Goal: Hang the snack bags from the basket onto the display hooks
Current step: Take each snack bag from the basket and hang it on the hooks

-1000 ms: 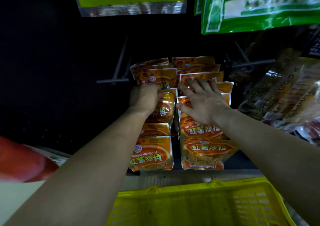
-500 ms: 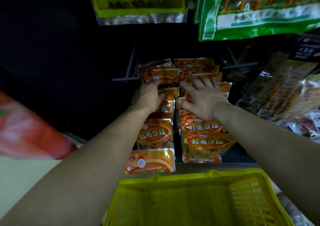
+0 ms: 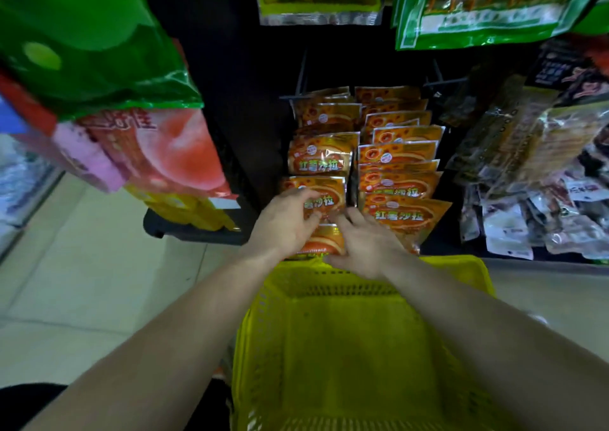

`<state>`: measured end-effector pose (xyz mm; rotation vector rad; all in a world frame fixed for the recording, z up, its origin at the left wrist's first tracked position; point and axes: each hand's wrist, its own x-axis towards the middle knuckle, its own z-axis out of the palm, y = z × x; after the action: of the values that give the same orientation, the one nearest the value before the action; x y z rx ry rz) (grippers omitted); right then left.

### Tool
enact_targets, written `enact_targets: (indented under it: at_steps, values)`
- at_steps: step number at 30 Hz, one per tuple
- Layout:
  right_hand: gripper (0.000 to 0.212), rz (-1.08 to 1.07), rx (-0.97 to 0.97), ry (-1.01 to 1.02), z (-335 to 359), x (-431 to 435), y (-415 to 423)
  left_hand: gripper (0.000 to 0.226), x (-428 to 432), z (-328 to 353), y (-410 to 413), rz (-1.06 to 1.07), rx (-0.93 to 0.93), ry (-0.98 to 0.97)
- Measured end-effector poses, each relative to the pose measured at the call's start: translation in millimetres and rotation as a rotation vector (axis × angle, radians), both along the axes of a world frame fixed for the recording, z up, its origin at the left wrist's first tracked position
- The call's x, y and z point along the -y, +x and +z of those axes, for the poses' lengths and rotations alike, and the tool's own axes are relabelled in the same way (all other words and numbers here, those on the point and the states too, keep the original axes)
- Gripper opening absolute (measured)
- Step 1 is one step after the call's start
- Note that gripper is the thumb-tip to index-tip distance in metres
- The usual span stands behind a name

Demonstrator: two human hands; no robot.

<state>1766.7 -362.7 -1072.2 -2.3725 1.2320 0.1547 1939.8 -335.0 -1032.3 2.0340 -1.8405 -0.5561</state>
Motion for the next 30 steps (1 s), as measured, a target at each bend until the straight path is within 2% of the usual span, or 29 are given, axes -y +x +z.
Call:
enact_targets:
  at_steps: [2, 4, 7, 9, 16, 20, 25, 27, 30]
  values:
    - [0.086, -0.002, -0.034, 0.021, -14, -4, 12, 0.034, -21, -7, 4, 0.031, -0.007, -0.022]
    - [0.073, -0.007, -0.062, -0.037, -20, -1, 20, 0.025, -36, -16, 8, 0.06, -0.014, -0.031]
    - [0.059, -0.057, -0.062, -0.202, -18, 15, 27, 0.007, -45, -33, 11, 0.058, -0.048, 0.023]
    - [0.059, -0.069, -0.093, -0.339, -15, 29, 31, 0.006, -43, -45, 10, 0.045, -0.082, 0.104]
    - [0.083, -0.009, -0.177, -0.625, -19, 77, 39, 0.046, 8, -82, 4, 0.07, -0.053, 0.336]
    - [0.102, 0.031, -0.185, -0.6, -28, 103, 39, 0.033, 26, -96, 8, 0.122, -0.074, 0.34]
    - [0.104, 0.095, -0.224, -0.526, -35, 117, 38, 0.017, 29, -107, 16, 0.121, -0.173, 0.315]
    - [0.11, 0.121, -0.265, -0.527, -36, 116, 39, 0.008, 28, -113, 16, 0.09, -0.231, 0.351]
    - [0.115, 0.152, -0.306, -0.519, -40, 112, 40, 0.008, 32, -115, 18, 0.108, -0.316, 0.37]
